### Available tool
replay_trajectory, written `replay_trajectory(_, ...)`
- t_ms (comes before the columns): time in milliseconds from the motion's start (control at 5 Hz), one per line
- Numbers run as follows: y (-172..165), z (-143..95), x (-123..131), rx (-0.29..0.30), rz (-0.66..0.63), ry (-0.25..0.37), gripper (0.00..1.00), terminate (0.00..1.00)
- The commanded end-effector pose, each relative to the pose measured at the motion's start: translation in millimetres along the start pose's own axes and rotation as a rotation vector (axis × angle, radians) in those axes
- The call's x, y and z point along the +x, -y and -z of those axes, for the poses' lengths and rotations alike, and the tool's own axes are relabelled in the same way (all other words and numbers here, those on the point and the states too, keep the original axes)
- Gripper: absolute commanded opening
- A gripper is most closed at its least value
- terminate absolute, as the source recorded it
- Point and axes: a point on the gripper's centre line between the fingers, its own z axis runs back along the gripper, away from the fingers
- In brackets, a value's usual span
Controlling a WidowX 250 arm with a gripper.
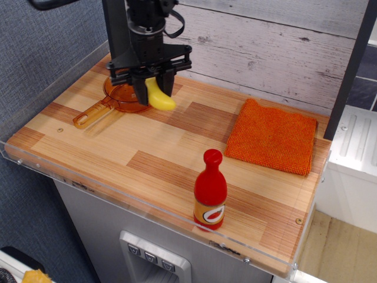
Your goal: Move the banana to the back of the table
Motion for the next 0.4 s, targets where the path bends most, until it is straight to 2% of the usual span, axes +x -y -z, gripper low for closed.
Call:
replay_trajectory(0,51.3,6.3,9.3,-0.044,0.048,0.072,0.00,0.00)
replay_trajectory(200,60.0,22.2,10.9,-0.055,0.053,0.054,0.00,0.00)
